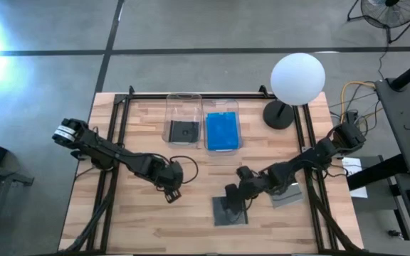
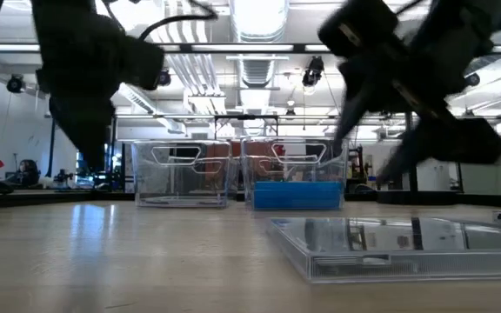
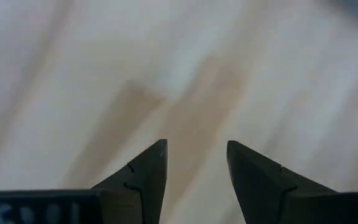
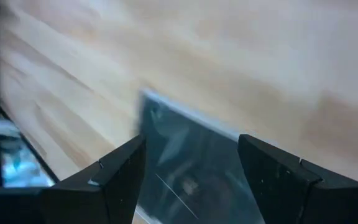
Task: Pick & place jewel cases by type
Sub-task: Put the left black CD case into the left transparent bin
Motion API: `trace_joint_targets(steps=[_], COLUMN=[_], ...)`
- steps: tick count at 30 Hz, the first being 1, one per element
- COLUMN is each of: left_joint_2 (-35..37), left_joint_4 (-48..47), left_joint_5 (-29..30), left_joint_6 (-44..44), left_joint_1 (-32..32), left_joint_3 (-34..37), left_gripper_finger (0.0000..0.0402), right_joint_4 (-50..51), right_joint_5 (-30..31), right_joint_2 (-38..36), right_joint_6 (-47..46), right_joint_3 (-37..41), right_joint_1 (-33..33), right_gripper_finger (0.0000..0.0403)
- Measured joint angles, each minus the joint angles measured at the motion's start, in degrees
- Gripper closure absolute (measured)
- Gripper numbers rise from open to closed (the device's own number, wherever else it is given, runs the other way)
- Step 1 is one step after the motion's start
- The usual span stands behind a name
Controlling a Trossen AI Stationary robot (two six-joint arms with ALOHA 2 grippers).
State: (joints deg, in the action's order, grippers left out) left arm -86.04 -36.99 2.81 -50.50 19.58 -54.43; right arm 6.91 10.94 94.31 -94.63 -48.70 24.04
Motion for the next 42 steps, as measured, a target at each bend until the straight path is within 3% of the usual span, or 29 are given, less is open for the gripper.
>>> trace_joint_targets(steps=[4, 9, 17, 20, 29, 36, 42], left_joint_2=[-0.2, -3.2, -10.9, -13.2, -20.0, -21.4, -21.4], left_joint_4=[10.5, 20.7, 27.7, 30.2, 32.2, 32.0, 31.5], left_joint_5=[-3.1, -7.0, -15.4, -17.5, -22.4, -22.8, -22.4], left_joint_6=[-3.5, -6.4, -7.0, -7.0, -6.1, -4.9, -3.9], left_joint_1=[0.0, 0.0, 0.0, -0.1, -0.1, 0.0, 0.0], left_joint_3=[0.2, 0.3, -0.1, -1.0, -5.7, -7.1, -6.8], left_gripper_finger=[0.0252, 0.0252, 0.0252, 0.0252, 0.0252, 0.0252, 0.0252], right_joint_4=[7.5, 22.2, 9.4, 1.2, -10.8, -20.6, -21.0], right_joint_5=[2.4, -10.4, -12.9, -12.9, -12.1, -3.1, 2.6], right_joint_2=[-2.5, -2.1, 0.1, 1.9, 9.3, 10.6, 12.5], right_joint_6=[1.5, -2.8, -12.1, -13.7, -13.4, -11.3, -18.4], right_joint_3=[-3.1, -4.6, 0.6, 2.1, 2.1, 2.3, 2.1], right_joint_1=[0.2, 2.7, 9.3, 10.0, 9.9, 10.0, 9.6], right_gripper_finger=[0.0154, 0.0154, 0.0154, 0.0154, 0.0154, 0.0154, 0.0154])
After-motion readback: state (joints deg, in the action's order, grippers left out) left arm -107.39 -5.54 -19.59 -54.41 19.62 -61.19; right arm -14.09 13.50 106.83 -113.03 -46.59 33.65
